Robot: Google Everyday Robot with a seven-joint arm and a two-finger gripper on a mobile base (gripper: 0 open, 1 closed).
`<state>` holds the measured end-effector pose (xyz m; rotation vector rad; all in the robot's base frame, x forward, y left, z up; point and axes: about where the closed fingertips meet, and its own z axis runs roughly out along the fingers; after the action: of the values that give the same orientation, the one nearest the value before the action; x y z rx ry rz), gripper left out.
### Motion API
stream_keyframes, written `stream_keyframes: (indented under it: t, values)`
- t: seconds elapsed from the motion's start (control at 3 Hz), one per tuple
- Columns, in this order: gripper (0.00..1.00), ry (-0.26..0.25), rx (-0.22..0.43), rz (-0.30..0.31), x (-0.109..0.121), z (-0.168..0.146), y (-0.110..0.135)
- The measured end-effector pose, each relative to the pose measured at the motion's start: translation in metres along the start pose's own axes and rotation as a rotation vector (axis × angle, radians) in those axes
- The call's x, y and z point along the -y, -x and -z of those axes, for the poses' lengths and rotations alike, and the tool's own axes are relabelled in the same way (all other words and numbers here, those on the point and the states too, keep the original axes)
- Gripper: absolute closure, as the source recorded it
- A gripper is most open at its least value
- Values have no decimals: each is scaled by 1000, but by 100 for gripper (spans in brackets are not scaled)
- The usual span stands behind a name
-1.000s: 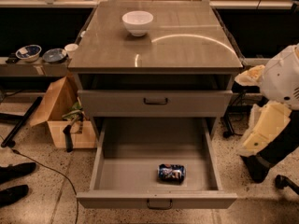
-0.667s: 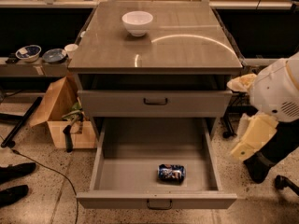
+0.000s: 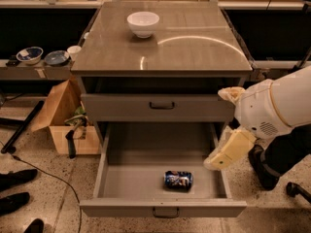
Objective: Pick pepsi can from middle drawer and place on counter
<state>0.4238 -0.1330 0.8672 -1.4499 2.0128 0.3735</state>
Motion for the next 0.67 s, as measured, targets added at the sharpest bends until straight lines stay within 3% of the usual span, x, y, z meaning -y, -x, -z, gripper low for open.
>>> stream_keyframes:
  t: [0.67]
  values:
    - [0, -36, -10, 29, 4, -1, 2]
